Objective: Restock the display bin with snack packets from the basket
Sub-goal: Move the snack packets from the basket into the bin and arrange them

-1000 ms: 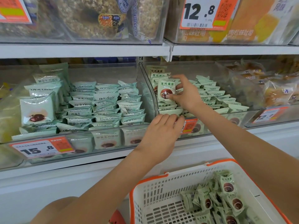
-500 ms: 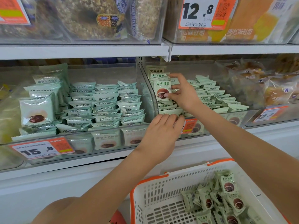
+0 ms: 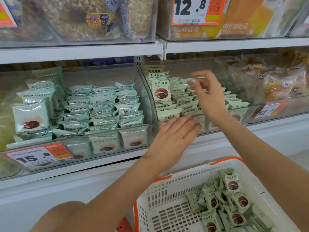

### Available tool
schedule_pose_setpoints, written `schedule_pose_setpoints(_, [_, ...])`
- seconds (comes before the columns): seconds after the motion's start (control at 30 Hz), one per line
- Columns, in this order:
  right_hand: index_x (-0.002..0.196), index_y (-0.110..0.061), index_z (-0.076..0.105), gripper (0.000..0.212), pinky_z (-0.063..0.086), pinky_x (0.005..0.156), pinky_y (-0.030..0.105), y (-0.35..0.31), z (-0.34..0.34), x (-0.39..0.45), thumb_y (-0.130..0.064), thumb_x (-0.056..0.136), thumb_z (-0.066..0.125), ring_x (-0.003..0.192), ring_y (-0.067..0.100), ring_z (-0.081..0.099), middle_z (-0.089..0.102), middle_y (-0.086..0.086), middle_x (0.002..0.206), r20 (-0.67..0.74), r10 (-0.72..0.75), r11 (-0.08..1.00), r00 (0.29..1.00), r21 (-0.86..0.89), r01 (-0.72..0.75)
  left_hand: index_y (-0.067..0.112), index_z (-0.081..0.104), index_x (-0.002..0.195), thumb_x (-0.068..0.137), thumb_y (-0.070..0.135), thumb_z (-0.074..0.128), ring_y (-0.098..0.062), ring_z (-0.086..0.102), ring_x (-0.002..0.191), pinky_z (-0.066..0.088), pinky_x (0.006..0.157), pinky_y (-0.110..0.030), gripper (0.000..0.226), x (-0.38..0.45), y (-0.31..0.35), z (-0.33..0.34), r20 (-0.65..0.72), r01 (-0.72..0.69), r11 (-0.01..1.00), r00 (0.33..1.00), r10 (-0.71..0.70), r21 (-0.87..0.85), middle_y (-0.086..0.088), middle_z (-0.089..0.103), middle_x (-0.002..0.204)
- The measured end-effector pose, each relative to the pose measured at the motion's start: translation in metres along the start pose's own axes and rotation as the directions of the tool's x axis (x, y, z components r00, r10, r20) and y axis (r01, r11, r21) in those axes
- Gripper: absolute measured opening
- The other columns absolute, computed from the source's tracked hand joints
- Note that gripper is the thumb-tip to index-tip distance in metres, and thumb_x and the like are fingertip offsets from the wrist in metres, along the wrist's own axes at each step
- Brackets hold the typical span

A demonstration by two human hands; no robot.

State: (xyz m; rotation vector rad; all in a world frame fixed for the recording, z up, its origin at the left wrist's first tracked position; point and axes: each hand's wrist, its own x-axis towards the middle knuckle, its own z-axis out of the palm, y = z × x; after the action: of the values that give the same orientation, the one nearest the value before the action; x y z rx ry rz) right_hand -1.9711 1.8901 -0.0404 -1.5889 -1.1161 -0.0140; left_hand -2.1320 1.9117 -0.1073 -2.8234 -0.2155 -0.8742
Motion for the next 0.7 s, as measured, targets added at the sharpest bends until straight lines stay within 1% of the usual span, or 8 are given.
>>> schedule_pose_setpoints(0.1, [0.101, -0.020, 0.056, 0.008, 0.054, 0.072, 0.032, 0.011, -0.045, -0.028, -0.022, 0.097, 0.049, 0.081, 0.014, 0.068, 0.071, -0.005, 0.084, -0.195, -0.039, 0.999, 0.980, 0.026, 0.045, 0.008, 0.060, 0.123, 0.080, 0.006, 0.049, -0.026, 0.049, 0.126, 0.024, 0.112, -0.037, 0.045, 0.001, 0.019, 0.018, -0.009, -0.125, 0.991, 0.992, 0.125, -0.038, -0.009, 0.060, 0.127])
schedule_pose_setpoints(0.23, [0.087, -0.035, 0.051, 0.013, 0.055, 0.069, 0.035, 0.065, -0.105, -0.093, -0.026, 0.097, 0.050, 0.073, 0.013, 0.068, 0.070, -0.011, 0.071, -0.399, 0.195, 0.979, 0.896, 0.030, -0.200, 0.014, 0.069, 0.108, 0.064, 0.007, 0.068, -0.019, 0.060, 0.109, 0.028, 0.105, -0.031, 0.045, 0.000, 0.064, 0.058, 0.108, -0.128, 0.973, 0.983, 0.150, -0.194, -0.001, 0.068, 0.109])
schedule_pose_setpoints(0.3, [0.088, -0.032, 0.052, 0.011, 0.053, 0.067, 0.036, 0.099, -0.125, -0.141, -0.025, 0.097, 0.050, 0.068, 0.010, 0.066, 0.069, -0.010, 0.070, -0.427, 0.303, 0.940, 0.852, -0.011, -0.340, 0.017, 0.071, 0.101, 0.061, 0.006, 0.071, -0.017, 0.063, 0.101, 0.033, 0.103, -0.030, 0.042, -0.003, 0.092, 0.083, 0.230, -0.082, 0.955, 0.961, 0.151, -0.285, 0.002, 0.070, 0.101])
schedule_pose_setpoints(0.4, [0.096, -0.027, 0.051, 0.004, 0.052, 0.059, 0.036, 0.153, -0.137, -0.204, -0.029, 0.098, 0.047, 0.063, 0.011, 0.062, 0.068, -0.006, 0.079, -0.316, 0.510, 0.792, 0.800, -0.189, -0.580, 0.013, 0.065, 0.113, 0.074, -0.003, 0.057, -0.022, 0.056, 0.112, 0.029, 0.105, -0.031, 0.043, -0.016, 0.128, 0.121, 0.467, 0.024, 0.934, 0.870, 0.156, -0.356, -0.002, 0.066, 0.112])
schedule_pose_setpoints(0.47, [0.110, -0.029, 0.047, 0.016, 0.051, 0.060, 0.032, 0.186, -0.138, -0.234, -0.037, 0.096, 0.048, 0.073, 0.011, 0.062, 0.066, -0.002, 0.098, -0.117, 0.686, 0.628, 0.718, -0.405, -0.665, 0.012, 0.059, 0.123, 0.082, -0.006, 0.046, -0.022, 0.048, 0.116, 0.024, 0.104, -0.029, 0.047, -0.031, 0.143, 0.142, 0.559, 0.094, 0.929, 0.818, 0.134, -0.359, -0.003, 0.061, 0.119])
schedule_pose_setpoints(0.53, [0.133, -0.029, 0.036, 0.046, 0.048, 0.086, 0.036, 0.223, -0.143, -0.262, -0.041, 0.092, 0.052, 0.112, 0.019, 0.054, 0.053, 0.004, 0.129, 0.059, 0.816, 0.456, 0.575, -0.678, -0.577, 0.012, 0.061, 0.114, 0.081, -0.008, 0.044, -0.022, 0.050, 0.108, 0.029, 0.104, -0.031, 0.042, -0.043, 0.159, 0.162, 0.614, 0.113, 0.927, 0.776, 0.143, -0.359, -0.004, 0.063, 0.111])
schedule_pose_setpoints(0.6, [0.146, -0.027, 0.021, 0.071, 0.029, 0.108, 0.044, 0.249, -0.144, -0.284, -0.044, 0.088, 0.058, 0.138, 0.028, 0.024, 0.027, 0.004, 0.151, 0.110, 0.883, 0.337, 0.457, -0.825, -0.453, 0.011, 0.064, 0.104, 0.080, -0.009, 0.045, -0.025, 0.056, 0.096, 0.038, 0.097, -0.037, 0.037, -0.053, 0.168, 0.179, 0.666, 0.116, 0.923, 0.725, 0.174, -0.367, -0.006, 0.066, 0.098])
schedule_pose_setpoints(0.7, [0.149, -0.025, 0.014, 0.085, 0.024, 0.110, 0.047, 0.268, -0.137, -0.298, -0.047, 0.083, 0.063, 0.139, 0.029, 0.019, 0.021, 0.003, 0.153, 0.062, 0.851, 0.284, 0.522, -0.890, -0.357, 0.011, 0.065, 0.099, 0.079, -0.006, 0.045, -0.027, 0.057, 0.090, 0.039, 0.094, -0.036, 0.033, -0.061, 0.173, 0.195, 0.734, 0.138, 0.926, 0.654, 0.182, -0.353, -0.007, 0.067, 0.093])
